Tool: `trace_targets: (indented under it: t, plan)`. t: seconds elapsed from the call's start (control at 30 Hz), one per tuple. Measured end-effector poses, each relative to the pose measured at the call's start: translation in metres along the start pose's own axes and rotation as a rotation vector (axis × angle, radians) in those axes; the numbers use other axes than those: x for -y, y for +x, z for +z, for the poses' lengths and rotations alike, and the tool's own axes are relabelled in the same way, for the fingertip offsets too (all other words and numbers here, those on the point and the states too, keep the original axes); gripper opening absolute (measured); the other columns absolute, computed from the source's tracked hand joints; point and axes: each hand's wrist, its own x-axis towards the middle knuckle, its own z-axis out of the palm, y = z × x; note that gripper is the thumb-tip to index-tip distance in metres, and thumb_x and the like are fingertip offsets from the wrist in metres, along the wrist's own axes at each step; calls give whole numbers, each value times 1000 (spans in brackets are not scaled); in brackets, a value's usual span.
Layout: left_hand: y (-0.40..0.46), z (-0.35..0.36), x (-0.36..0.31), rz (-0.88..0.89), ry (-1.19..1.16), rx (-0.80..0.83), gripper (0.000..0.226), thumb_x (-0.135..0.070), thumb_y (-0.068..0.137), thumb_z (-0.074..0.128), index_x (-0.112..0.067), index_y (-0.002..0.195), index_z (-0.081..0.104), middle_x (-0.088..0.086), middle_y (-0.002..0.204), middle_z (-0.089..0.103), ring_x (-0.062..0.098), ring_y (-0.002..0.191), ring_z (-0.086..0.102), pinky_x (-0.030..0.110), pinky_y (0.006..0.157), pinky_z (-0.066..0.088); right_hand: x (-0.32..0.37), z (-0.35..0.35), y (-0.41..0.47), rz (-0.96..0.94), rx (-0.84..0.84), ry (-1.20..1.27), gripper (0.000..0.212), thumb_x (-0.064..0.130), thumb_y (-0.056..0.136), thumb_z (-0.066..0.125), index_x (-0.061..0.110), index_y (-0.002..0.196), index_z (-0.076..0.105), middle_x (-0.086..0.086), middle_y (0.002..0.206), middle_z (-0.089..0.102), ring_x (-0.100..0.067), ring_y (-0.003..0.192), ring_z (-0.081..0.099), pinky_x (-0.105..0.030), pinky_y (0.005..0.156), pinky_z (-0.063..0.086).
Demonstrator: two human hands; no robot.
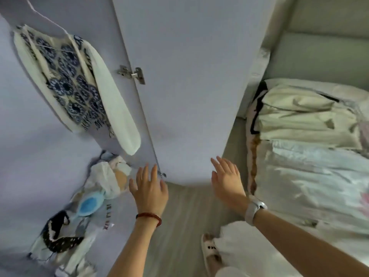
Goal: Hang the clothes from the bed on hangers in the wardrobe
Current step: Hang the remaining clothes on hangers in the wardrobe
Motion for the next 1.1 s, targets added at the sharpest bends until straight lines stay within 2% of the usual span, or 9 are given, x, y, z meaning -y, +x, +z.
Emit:
trace_targets:
  t: [0.2, 0.33, 0.47, 0.63, 0.73, 0.83, 0.97, 1.03, 1.1]
  plan:
    - [-86, 61, -85, 288, -127, 347, 41, -10, 78, 61, -5, 118, 58, 19, 124, 56, 36, 116, 53, 57, 93, 39, -108, -14, -141, 433, -43, -28, 44, 21, 94, 33, 12, 136, 40, -9, 143, 38, -26, 134, 29, -38, 110, 20]
    - [-141, 92, -151, 479, -154, 569, 46, -18, 89, 50, -12, 134, 44, 11, 142, 40, 26, 133, 35, 49, 107, 23, -165, -23, -238, 747, -72, 6, 44, 16, 95, 38, 11, 139, 35, -9, 146, 34, -25, 136, 25, -41, 113, 21]
    - [-202, 114, -218, 754, -123, 758, 48, -22, 94, 43, -15, 141, 34, 7, 147, 31, 23, 135, 28, 43, 110, 20, -205, -32, -333, 1047, -127, 55, 44, 14, 95, 37, 10, 138, 36, -10, 145, 36, -27, 134, 28, -44, 109, 28]
    - [-297, 129, -298, 1069, -62, 915, 48, -20, 94, 43, -13, 140, 34, 10, 146, 32, 25, 132, 31, 40, 106, 27, -251, -31, -448, 1341, -249, 156, 38, 13, 90, 33, 5, 124, 48, -14, 130, 49, -36, 122, 40, -43, 98, 36]
    - [-364, 142, -338, 1204, 12, 1000, 49, -21, 94, 42, -15, 142, 31, 9, 148, 29, 25, 134, 28, 38, 108, 24, -284, -25, -519, 1495, -298, 222, 39, 8, 89, 41, 2, 126, 47, -17, 132, 47, -35, 123, 40, -41, 101, 34]
    - [-431, 158, -369, 1317, 91, 1069, 50, -24, 95, 39, -18, 143, 28, 6, 151, 23, 22, 137, 21, 36, 110, 20, -324, -21, -589, 1634, -355, 247, 40, 8, 89, 40, -1, 128, 45, -20, 133, 47, -35, 123, 41, -40, 103, 33]
    - [-506, 183, -402, 1438, 216, 1128, 51, -26, 95, 37, -22, 145, 23, 2, 154, 15, 19, 140, 13, 37, 112, 15, -387, -27, -678, 1805, -430, 236, 44, 10, 91, 39, 0, 134, 38, -19, 140, 39, -34, 129, 34, -45, 104, 33]
    - [-534, 195, -414, 1500, 278, 1139, 52, -25, 95, 37, -21, 145, 22, 3, 154, 14, 20, 141, 12, 37, 112, 15, -418, -30, -718, 1859, -385, 232, 49, 11, 92, 37, 1, 140, 27, -17, 147, 28, -31, 136, 24, -46, 110, 25]
    - [-554, 206, -424, 1557, 330, 1138, 52, -24, 94, 38, -21, 144, 23, 5, 154, 14, 22, 141, 12, 39, 111, 18, -448, -30, -752, 1872, -344, 222, 52, 6, 89, 38, -2, 139, 24, -18, 148, 23, -31, 136, 21, -47, 112, 19]
